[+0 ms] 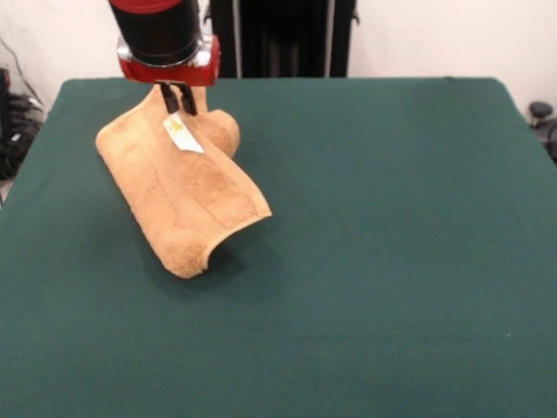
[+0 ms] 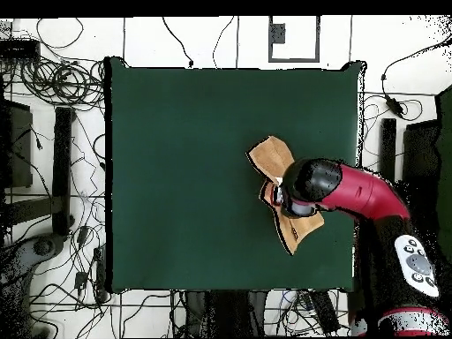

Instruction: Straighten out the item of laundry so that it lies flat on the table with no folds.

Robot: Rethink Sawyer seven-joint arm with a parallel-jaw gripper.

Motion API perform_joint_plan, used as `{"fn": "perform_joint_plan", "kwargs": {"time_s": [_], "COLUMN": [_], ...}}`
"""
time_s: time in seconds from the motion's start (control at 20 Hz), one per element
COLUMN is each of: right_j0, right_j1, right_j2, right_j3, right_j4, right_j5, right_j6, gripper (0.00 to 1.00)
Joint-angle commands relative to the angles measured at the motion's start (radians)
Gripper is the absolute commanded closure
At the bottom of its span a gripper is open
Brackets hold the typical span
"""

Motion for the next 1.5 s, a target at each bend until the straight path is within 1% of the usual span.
{"fn": "perform_joint_plan", "kwargs": {"time_s": [0.05, 0.35, 0.7, 0.9, 1.05, 1.25, 1.5], "right_j0": [0.000, -0.018, -0.044, -0.053, -0.048, -0.028, -0.023], "right_j1": [0.022, 0.022, 0.020, 0.017, 0.010, 0.003, 0.015], "right_j2": [0.130, 0.146, 0.172, 0.181, 0.179, 0.165, 0.161], "right_j3": [-0.042, -0.030, 0.012, 0.014, -0.001, -0.073, -0.148], "right_j4": [0.018, 0.030, 0.051, 0.041, 0.029, -0.003, -0.017], "right_j5": [0.130, 0.140, 0.104, 0.097, 0.128, 0.248, 0.377], "right_j6": [-0.078, -0.079, -0.078, -0.085, -0.085, -0.092, -0.100], "gripper": [1.00, 1.00, 1.00, 1.00, 1.00, 1.00, 1.00]}}
